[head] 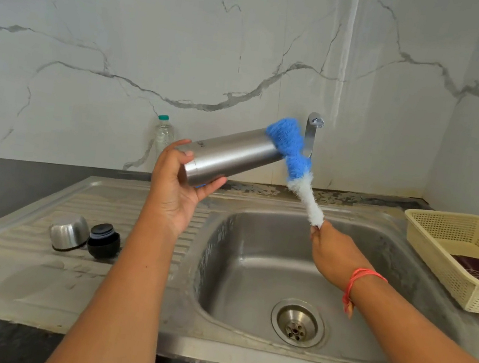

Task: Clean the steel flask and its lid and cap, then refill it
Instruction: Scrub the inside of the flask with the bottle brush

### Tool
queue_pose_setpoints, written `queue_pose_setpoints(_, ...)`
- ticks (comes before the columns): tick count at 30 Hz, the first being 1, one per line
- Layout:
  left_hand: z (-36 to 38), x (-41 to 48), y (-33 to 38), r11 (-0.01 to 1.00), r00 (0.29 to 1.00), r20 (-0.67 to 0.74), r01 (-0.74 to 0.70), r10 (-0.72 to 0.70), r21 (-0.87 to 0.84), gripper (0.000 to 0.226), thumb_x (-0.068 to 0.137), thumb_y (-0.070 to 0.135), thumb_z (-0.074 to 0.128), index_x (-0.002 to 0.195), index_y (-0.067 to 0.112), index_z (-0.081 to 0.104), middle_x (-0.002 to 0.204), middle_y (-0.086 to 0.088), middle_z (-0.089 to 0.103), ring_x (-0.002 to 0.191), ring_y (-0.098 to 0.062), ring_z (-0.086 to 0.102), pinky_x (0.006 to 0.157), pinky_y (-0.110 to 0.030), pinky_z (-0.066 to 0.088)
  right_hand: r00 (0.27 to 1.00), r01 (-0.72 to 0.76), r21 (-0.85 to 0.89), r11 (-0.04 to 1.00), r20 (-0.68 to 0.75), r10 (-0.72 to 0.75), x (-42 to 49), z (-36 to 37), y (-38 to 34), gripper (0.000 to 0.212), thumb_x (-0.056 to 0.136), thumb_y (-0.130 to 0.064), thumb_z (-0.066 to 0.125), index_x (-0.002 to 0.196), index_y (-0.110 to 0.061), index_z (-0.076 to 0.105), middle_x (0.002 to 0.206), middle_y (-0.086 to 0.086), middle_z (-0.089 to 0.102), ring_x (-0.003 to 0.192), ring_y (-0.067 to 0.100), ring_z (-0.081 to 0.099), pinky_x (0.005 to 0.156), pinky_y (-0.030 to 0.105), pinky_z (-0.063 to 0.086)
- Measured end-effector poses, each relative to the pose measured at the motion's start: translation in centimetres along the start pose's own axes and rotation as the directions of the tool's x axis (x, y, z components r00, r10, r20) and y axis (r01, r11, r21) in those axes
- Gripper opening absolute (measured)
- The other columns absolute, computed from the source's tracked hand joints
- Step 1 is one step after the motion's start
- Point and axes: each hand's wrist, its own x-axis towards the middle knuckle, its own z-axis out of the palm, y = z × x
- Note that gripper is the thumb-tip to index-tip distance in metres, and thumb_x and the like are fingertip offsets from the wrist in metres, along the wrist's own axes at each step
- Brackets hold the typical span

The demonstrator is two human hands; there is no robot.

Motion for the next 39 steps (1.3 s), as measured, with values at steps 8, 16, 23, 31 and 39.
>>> queue_pose_setpoints(8,0.3,-0.4,-0.4,1.0,0.998,0.052,0.027,-0.027,0.002,0.018,0.091,0.012,0.059,0.107,0.02,0.063,0.13,-0.016,0.06,0.123,-0.043,0.062,0.076,-0.044,0.061,1.0,-0.021,0.035,0.999,-0.022,0.021,0.5,-0.8,0.2,0.023,0.109,-0.032,0.03,0.106,-0.017,0.048,0.082,0.003,0.059,0.07,0.017,0.057,0.057,0.032,0.037)
queue_pose_setpoints(16,-0.1,-0.2,-0.3,0.997,0.992,0.107,0.056,-0.061,0.052,0.03,0.079,0.013,0.065,0.108,0.021,0.063,0.131,-0.017,0.059,0.12,-0.043,0.063,0.074,-0.043,0.061,0.999,-0.009,0.031,0.999,-0.045,0.01,0.8,-0.5,-0.3,0.023,0.109,-0.031,0.03,0.104,-0.016,0.047,0.081,0.001,0.056,0.07,0.015,0.054,0.062,0.033,0.039)
queue_pose_setpoints(23,-0.6,0.2,-0.5,0.996,0.996,0.074,0.04,-0.046,0.081,0.031,0.077,0.013,0.066,0.107,0.021,0.063,0.133,-0.015,0.056,0.131,-0.046,0.055,0.078,-0.047,0.061,0.998,0.013,0.048,0.999,0.061,-0.016,0.0,-0.8,1.3,0.026,0.109,-0.03,0.032,0.109,-0.017,0.055,0.088,0.003,0.061,0.075,0.015,0.057,0.064,0.029,0.041)
queue_pose_setpoints(31,0.5,-0.5,-1.2,0.96,0.953,0.233,0.136,-0.195,0.245,0.032,0.077,0.01,0.063,0.107,0.021,0.07,0.143,-0.021,0.046,0.135,-0.048,0.048,0.076,-0.051,0.061,0.956,0.123,0.259,0.958,-0.29,-0.044,0.5,-2.0,1.5,0.03,0.108,-0.03,0.036,0.102,-0.02,0.064,0.107,0.002,0.054,0.089,0.02,0.056,0.075,0.032,0.037)
queue_pose_setpoints(39,0.4,-0.6,-1.8,0.945,0.922,0.273,0.204,-0.274,0.257,0.038,0.078,0.006,0.068,0.113,0.022,0.067,0.149,-0.02,0.043,0.141,-0.047,0.043,0.08,-0.052,0.061,0.948,0.193,0.401,0.895,-0.311,-0.066,0.1,-1.9,1.4,0.028,0.107,-0.032,0.038,0.094,-0.027,0.062,0.085,-0.007,0.055,0.074,0.014,0.059,0.065,0.026,0.04)
